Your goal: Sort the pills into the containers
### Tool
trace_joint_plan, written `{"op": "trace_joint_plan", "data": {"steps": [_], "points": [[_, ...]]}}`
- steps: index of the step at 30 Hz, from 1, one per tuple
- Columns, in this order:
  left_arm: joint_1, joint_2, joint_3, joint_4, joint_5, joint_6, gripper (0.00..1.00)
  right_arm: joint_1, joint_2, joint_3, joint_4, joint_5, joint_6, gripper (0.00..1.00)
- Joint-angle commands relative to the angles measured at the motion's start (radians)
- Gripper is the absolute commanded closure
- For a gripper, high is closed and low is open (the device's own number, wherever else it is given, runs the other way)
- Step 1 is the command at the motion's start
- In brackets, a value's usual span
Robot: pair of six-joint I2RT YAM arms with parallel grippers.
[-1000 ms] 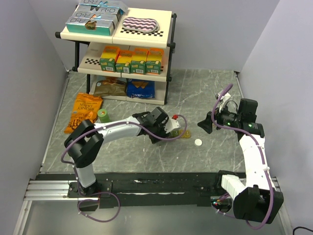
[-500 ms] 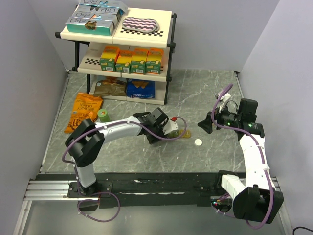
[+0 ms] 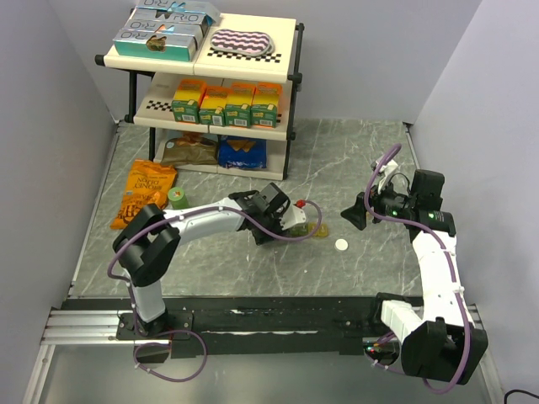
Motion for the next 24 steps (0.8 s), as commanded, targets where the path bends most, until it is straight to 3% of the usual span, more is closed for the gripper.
{"op": "trace_joint_plan", "data": {"steps": [1, 3, 5, 8, 10, 12, 16, 18, 20, 21, 22, 24], "points": [[0.024, -0.020, -0.002, 0.006, -0.004, 0.042, 0.99, -0.007, 0.004, 0.001, -0.003, -0.043, -0.007, 0.00], [-0.002, 0.007, 0.059, -0.062, -0.046, 0.032, 0.99, -0.007, 0.004, 0.001, -0.006, -0.038, -0.012, 0.00], [0.001, -0.040, -0.009, 0.060, -0.022, 0.058, 0.99, -0.008, 0.004, -0.002, 0.000, -0.041, -0.007, 0.00], [0.004, 0.047, 0.124, -0.084, -0.056, 0.048, 0.99, -0.010, 0.005, -0.004, -0.003, -0.041, -0.009, 0.00], [-0.013, 0.009, 0.048, 0.016, -0.056, 0.071, 0.99, -0.010, 0.007, -0.001, -0.003, -0.040, -0.007, 0.00], [0.012, 0.050, 0.122, -0.084, -0.059, 0.054, 0.99, -0.010, 0.010, 0.001, -0.009, -0.038, -0.012, 0.00], [0.012, 0.023, 0.066, -0.031, -0.071, 0.071, 0.99, -0.013, 0.010, -0.001, -0.006, -0.044, -0.009, 0.00], [-0.031, 0.043, 0.147, -0.115, -0.073, 0.043, 0.99, -0.013, 0.011, -0.001, -0.007, -0.047, -0.009, 0.00], [-0.002, -0.014, 0.045, 0.018, -0.041, 0.083, 0.99, -0.014, 0.013, -0.001, -0.003, -0.049, -0.006, 0.00], [0.019, 0.000, 0.041, 0.015, -0.045, 0.078, 0.99, -0.014, 0.015, 0.007, -0.009, -0.047, -0.007, 0.00], [0.027, 0.059, 0.087, -0.096, -0.050, 0.071, 0.99, -0.014, 0.013, 0.004, -0.015, -0.047, -0.013, 0.00], [-0.019, 0.038, 0.054, -0.054, -0.062, 0.087, 0.99, -0.022, 0.005, -0.005, -0.004, -0.049, -0.009, 0.00]]}}
